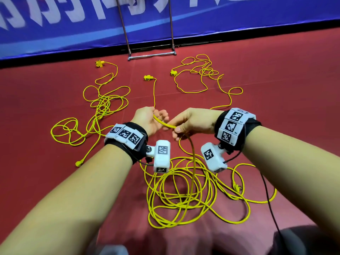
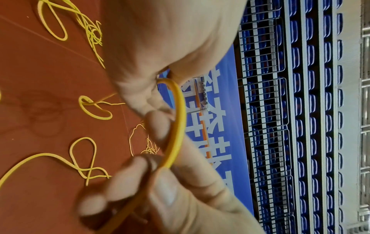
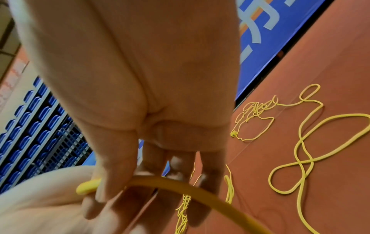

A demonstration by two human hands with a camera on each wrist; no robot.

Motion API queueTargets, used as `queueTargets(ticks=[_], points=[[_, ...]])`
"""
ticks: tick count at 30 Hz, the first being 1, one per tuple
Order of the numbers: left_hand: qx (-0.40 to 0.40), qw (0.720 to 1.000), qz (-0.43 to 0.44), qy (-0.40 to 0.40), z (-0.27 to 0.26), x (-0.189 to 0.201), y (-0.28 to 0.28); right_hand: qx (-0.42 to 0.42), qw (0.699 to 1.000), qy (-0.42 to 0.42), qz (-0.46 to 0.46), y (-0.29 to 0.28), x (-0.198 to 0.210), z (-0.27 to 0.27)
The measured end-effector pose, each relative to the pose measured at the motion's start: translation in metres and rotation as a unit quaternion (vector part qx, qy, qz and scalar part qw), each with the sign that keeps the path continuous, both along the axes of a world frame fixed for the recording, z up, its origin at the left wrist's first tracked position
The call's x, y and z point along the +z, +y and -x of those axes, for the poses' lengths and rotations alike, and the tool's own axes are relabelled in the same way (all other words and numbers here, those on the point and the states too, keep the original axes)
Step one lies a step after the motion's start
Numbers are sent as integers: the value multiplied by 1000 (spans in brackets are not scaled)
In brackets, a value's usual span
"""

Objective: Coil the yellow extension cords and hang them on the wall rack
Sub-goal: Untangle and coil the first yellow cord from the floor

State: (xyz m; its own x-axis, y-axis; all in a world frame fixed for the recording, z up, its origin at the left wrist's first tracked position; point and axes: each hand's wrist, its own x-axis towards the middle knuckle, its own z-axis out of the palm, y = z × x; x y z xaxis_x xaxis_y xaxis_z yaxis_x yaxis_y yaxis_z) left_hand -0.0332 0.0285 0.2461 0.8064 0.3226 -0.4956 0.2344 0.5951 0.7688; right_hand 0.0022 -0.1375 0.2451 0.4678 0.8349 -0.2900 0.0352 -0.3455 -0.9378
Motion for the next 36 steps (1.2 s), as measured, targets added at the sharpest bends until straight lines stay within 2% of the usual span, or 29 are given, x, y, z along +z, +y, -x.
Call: queueTargets(ticks=[3,6,9,12,14,16,18,20,22,25,28,30,32,34,36], points=[[-28,999,-46,1,0,0,0,-31,998,-8,48,-1,-4,-2],[-134,983,-125,-23,6,0,-9,-169,982,77,35,-3,-7,-10],[-279,933,-217,-69,15,3,-25,-269,946,178,-21,-11,-7,-25],[-436,854,-265,-98,23,6,-38,-313,924,217,-39,-16,-6,-30],[-487,818,-295,-78,25,7,-42,-332,919,206,-43,-17,-5,-28],[-492,806,-324,-49,26,4,-42,-336,924,168,-63,-17,-5,-28],[-452,827,-334,-12,25,-1,-38,-315,932,155,-92,-18,-5,-29],[-359,881,-308,17,20,-7,-30,-276,943,154,-107,-19,-4,-29],[-257,935,-243,36,14,-12,-20,-230,957,140,-104,-19,-3,-26],[-158,979,-129,32,7,-15,-4,-157,977,113,-87,-14,-3,-19],[-83,995,-47,3,5,-14,3,-99,989,103,-47,-9,-6,-12],[-52,998,-40,-3,6,-12,3,-51,994,92,-4,-7,-7,-6],[-58,997,-59,1,8,-11,1,-26,995,81,42,-7,-8,-4],[-83,992,-98,1,10,-11,-3,-63,992,81,68,-7,-8,-4],[-130,978,-164,-4,12,-12,-8,-153,983,93,50,-7,-8,-9]])
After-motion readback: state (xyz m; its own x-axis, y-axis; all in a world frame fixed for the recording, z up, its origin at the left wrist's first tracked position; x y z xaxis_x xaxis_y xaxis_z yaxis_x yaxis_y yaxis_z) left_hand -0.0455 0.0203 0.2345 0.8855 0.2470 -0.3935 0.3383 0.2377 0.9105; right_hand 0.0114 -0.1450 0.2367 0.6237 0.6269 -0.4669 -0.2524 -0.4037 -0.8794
